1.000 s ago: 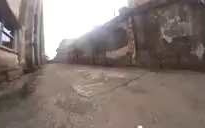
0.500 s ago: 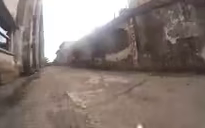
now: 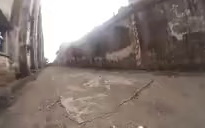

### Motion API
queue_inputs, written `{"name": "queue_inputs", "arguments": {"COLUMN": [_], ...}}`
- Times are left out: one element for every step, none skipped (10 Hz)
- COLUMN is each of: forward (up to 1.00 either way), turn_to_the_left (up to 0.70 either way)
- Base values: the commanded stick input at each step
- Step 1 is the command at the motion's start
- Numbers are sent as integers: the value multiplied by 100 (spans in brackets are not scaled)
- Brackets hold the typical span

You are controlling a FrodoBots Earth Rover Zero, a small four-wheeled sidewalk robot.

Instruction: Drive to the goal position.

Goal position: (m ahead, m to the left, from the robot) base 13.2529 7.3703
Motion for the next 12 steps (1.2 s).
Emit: {"name": "queue_inputs", "arguments": {"forward": [70, 70, 70, 70, 70, 70, 70, 70, 70, 70, 70, 70], "turn_to_the_left": [0, 0, 0, 0, 0, 1, 35, 35, 35, 12, 4, 0]}}
